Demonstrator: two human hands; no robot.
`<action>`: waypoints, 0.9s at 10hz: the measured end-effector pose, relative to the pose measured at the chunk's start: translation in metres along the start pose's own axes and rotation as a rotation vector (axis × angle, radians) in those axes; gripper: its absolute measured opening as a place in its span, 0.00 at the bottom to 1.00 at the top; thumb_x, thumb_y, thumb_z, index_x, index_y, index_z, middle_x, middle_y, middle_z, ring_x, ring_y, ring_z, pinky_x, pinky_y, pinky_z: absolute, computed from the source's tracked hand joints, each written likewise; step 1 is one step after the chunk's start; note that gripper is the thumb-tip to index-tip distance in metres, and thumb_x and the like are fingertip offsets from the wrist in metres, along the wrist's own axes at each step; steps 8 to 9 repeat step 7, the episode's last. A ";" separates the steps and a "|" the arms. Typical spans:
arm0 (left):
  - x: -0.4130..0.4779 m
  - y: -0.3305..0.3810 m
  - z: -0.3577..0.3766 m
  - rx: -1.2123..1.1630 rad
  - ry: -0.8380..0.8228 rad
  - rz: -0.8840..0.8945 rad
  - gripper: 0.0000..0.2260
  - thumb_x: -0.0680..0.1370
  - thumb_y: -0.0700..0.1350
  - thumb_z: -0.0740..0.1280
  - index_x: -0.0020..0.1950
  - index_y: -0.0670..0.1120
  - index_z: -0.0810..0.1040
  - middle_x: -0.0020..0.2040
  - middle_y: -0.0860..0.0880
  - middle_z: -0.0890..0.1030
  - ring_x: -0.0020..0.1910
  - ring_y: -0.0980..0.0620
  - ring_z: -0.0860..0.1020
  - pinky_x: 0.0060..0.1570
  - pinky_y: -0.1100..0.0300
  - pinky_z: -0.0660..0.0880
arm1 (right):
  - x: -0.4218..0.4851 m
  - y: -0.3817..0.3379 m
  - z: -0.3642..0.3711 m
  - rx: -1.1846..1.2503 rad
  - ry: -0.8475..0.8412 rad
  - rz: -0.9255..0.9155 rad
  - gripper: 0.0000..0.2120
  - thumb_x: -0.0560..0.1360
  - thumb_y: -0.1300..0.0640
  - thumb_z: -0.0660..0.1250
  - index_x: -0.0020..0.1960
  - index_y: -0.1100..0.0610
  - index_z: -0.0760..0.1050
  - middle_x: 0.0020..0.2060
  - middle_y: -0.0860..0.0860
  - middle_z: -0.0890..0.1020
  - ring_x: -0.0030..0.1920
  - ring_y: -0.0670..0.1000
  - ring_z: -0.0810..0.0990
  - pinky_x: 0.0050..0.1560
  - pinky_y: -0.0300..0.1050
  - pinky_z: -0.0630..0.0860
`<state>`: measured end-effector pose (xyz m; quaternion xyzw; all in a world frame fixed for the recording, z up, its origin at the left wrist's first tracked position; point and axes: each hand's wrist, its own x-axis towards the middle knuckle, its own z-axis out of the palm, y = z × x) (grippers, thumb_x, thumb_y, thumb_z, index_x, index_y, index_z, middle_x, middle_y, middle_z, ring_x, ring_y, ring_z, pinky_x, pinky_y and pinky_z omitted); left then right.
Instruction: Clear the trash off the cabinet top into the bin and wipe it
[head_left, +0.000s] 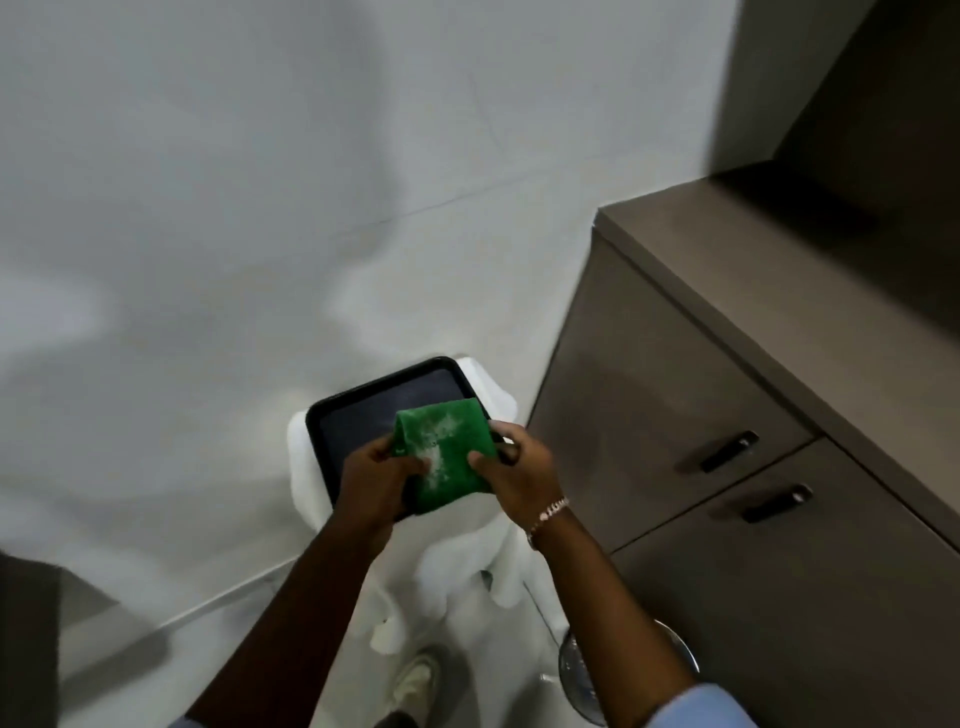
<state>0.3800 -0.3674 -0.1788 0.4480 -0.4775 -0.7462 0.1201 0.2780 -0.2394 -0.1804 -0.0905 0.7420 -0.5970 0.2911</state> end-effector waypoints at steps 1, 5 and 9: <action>0.033 0.004 -0.023 0.109 0.112 0.005 0.19 0.72 0.28 0.65 0.62 0.37 0.78 0.49 0.37 0.82 0.42 0.40 0.81 0.44 0.50 0.79 | 0.027 0.005 0.041 -0.207 0.008 -0.047 0.20 0.70 0.64 0.73 0.61 0.60 0.76 0.56 0.57 0.83 0.53 0.51 0.81 0.56 0.45 0.78; 0.011 0.087 0.041 0.479 -0.039 0.511 0.13 0.74 0.39 0.71 0.58 0.40 0.79 0.58 0.41 0.81 0.60 0.42 0.78 0.65 0.48 0.73 | 0.019 -0.057 -0.009 -0.361 0.292 -0.221 0.13 0.72 0.69 0.66 0.54 0.61 0.81 0.52 0.57 0.85 0.53 0.54 0.83 0.61 0.51 0.76; -0.093 0.249 0.181 0.397 -0.438 1.353 0.13 0.76 0.42 0.67 0.60 0.41 0.78 0.60 0.44 0.82 0.61 0.48 0.78 0.64 0.52 0.74 | -0.038 -0.250 -0.119 -0.677 0.763 -0.959 0.14 0.71 0.62 0.69 0.57 0.62 0.79 0.56 0.58 0.83 0.60 0.58 0.80 0.64 0.55 0.74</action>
